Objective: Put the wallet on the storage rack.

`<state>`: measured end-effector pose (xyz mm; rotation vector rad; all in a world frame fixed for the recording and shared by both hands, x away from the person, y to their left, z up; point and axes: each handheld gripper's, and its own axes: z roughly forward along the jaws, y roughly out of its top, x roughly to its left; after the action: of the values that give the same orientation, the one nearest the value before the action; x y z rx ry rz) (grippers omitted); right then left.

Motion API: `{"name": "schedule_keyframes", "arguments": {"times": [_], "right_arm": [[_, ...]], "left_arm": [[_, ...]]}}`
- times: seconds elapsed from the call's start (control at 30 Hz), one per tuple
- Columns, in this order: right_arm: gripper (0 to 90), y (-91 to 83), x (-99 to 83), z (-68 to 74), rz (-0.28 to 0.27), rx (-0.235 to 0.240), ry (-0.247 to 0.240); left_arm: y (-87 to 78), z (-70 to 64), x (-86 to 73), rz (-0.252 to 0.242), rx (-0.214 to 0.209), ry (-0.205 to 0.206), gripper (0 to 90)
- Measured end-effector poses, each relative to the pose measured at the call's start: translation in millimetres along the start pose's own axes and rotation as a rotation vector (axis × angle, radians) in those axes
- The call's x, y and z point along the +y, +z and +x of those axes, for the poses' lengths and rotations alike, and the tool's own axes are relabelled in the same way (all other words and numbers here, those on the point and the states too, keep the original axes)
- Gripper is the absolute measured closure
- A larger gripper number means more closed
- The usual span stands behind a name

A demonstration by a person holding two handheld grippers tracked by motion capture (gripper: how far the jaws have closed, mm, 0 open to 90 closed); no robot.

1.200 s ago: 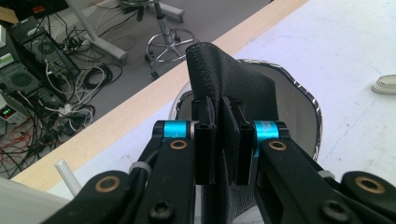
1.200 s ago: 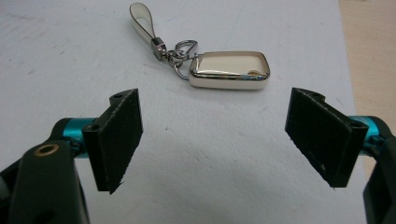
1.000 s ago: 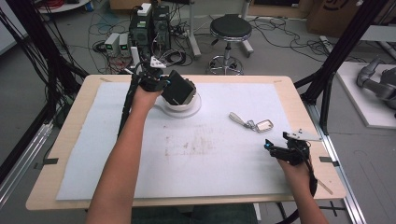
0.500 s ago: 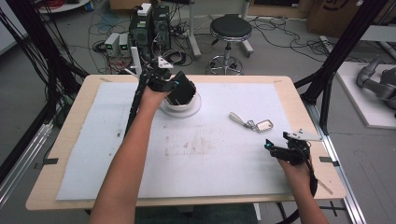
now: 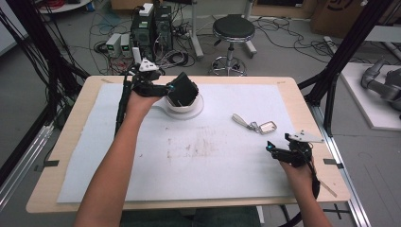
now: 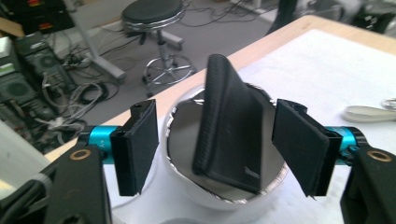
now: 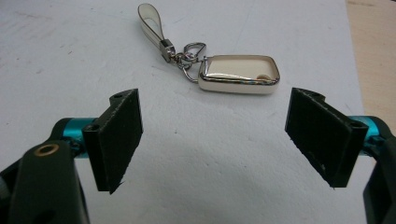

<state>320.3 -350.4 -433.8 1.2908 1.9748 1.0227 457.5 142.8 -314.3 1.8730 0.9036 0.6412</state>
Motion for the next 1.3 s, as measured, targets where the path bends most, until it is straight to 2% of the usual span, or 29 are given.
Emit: {"name": "schedule_keyframes", "arguments": {"times": [0.13,0.2,0.3,0.53,0.63,0.67,0.7,0.8,0.83,0.87,0.9,0.93,1.03,1.3], "right_arm": [[19.3,0.0,0.8,1.8,0.001,-0.001,-0.003],[19.2,0.1,1.0,2.2,0.001,-0.002,-0.003],[19.2,0.4,1.6,3.2,0.001,-0.002,-0.011],[19.2,1.5,1.4,3.3,0.002,0.000,-0.012],[19.3,2.1,1.7,3.9,0.006,0.005,-0.006],[19.3,2.1,1.7,3.9,0.006,0.005,-0.006],[19.2,3.0,2.0,4.3,0.004,0.005,-0.012],[19.2,3.4,3.0,5.6,0.001,0.008,-0.018],[19.2,3.6,3.1,5.8,0.002,0.008,-0.020],[19.3,3.9,3.2,6.2,0.002,0.011,-0.017],[19.2,3.9,3.2,6.4,0.004,0.011,-0.016],[19.3,3.8,3.2,6.3,0.005,0.010,-0.017],[19.3,3.9,3.1,6.3,0.005,0.010,-0.017],[19.2,5.9,4.6,6.6,0.004,0.009,-0.022]], "left_arm": [[-11.4,-0.1,-7.7,-0.019,-0.053,0.004,25.4],[-14.2,-0.1,-9.7,-0.020,-0.059,0.003,24.5],[-23.5,0.2,-18.8,-0.015,-0.094,-0.004,22.7],[-38.1,-5.1,-34.3,-0.026,-0.121,0.004,22.0],[-48.9,-9.7,-47.5,-0.044,-0.123,0.006,21.6],[-48.9,-9.7,-47.5,-0.044,-0.123,0.006,21.0],[-54.0,-11.0,-55.9,-0.053,-0.135,0.008,20.7],[-58.2,-12.2,-65.1,-0.045,-0.140,0.005,19.8],[-62.4,-12.9,-75.5,-0.049,-0.151,-0.007,18.9],[-62.4,-12.9,-75.5,-0.049,-0.151,-0.007,18.8],[-66.6,-13.8,-86.5,-0.054,-0.160,-0.024,18.5],[-66.6,-13.8,-86.5,-0.054,-0.160,-0.024,18.0],[-74.0,-15.6,-105.1,-0.052,-0.163,-0.036,18.0],[-90.4,-22.2,-123.0,-0.068,-0.211,-0.056,17.9]]}}
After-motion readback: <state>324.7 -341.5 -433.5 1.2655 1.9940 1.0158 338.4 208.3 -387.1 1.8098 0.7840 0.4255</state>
